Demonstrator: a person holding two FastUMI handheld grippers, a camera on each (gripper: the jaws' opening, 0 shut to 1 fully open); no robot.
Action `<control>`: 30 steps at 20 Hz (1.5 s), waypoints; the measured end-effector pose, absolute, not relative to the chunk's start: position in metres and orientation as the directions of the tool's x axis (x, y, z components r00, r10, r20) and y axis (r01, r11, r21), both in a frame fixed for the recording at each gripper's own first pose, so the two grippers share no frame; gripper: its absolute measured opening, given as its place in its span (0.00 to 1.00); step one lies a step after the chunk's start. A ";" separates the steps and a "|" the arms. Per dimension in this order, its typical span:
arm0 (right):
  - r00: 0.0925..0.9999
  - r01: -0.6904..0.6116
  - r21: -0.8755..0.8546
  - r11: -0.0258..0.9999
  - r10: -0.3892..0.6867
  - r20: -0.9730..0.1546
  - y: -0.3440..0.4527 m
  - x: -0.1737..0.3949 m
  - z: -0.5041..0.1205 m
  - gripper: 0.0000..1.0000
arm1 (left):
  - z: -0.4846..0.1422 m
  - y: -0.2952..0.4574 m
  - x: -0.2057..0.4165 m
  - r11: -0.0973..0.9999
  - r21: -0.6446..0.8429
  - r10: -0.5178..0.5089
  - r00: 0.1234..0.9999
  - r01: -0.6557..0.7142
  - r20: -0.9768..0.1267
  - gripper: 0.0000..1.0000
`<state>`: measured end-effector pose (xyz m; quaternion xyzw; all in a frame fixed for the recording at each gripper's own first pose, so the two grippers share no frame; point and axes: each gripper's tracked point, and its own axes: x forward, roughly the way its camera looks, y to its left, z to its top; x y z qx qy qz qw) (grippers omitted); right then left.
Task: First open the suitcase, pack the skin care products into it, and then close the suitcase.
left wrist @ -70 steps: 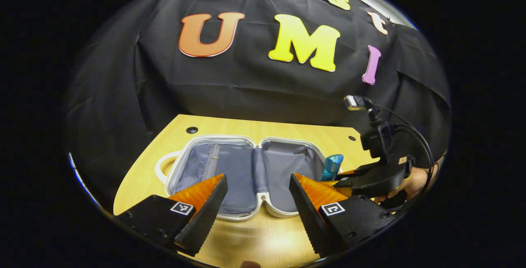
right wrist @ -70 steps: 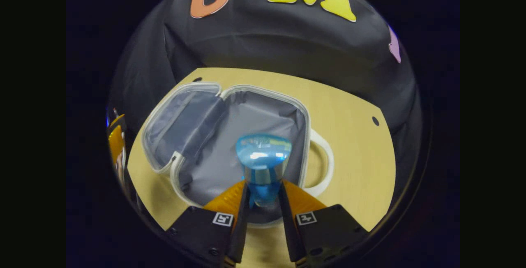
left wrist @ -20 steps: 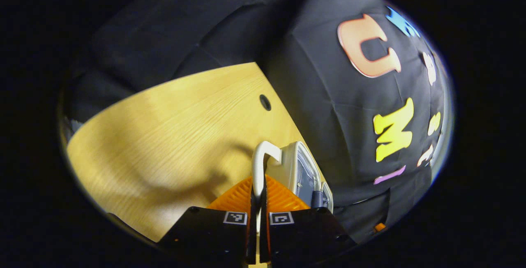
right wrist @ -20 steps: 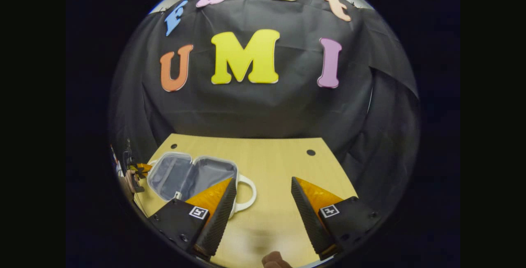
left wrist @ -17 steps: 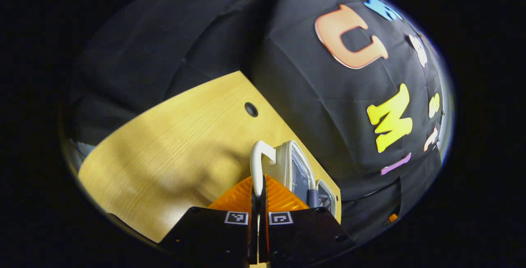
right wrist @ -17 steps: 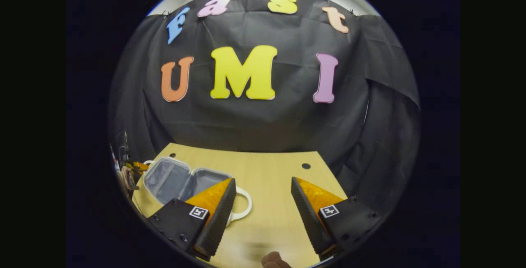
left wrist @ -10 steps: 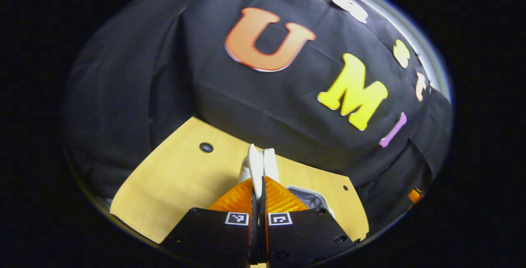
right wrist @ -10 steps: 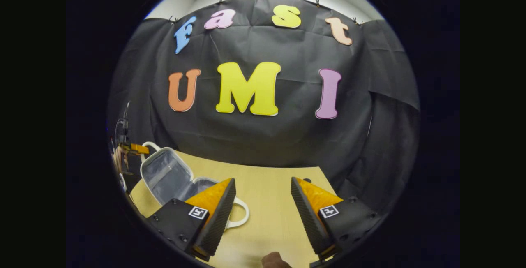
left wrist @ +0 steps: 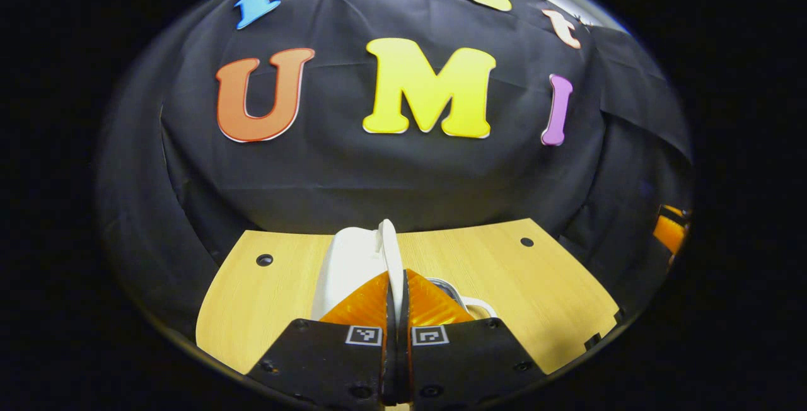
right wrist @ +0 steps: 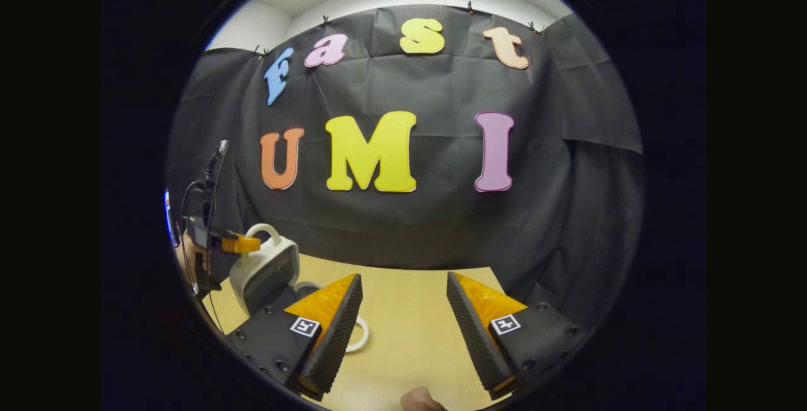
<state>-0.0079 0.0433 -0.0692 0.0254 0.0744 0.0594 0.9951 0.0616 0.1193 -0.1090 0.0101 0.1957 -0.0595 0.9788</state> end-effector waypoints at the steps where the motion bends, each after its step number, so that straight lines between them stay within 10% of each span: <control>1: 0.981 -0.119 0.066 0.991 0.127 -0.148 0.035 -0.009 -0.070 0.80 | -0.120 0.097 0.064 0.990 0.012 -0.121 0.908 0.137 -0.401 0.03; 19: 0.959 -0.065 0.105 0.992 0.091 -0.268 -0.082 -0.030 -0.134 0.80 | -0.303 -0.045 0.070 0.934 0.252 -0.008 0.719 0.253 -0.695 0.08; 21: 0.960 -0.067 0.089 0.994 0.088 -0.267 -0.076 -0.028 -0.132 0.80 | -0.299 -0.057 0.066 0.949 0.192 -0.056 0.733 0.250 -0.678 0.29; 24: 0.965 -0.079 0.071 0.994 0.094 -0.244 -0.056 -0.022 -0.118 0.80 | -0.245 -0.045 0.061 0.967 0.178 -0.042 0.807 0.181 -0.589 0.86; 30: 0.980 -0.119 0.035 0.992 0.123 -0.159 0.004 -0.002 -0.076 0.80 | -0.110 0.001 0.033 0.990 0.135 -0.002 0.944 0.049 -0.330 0.96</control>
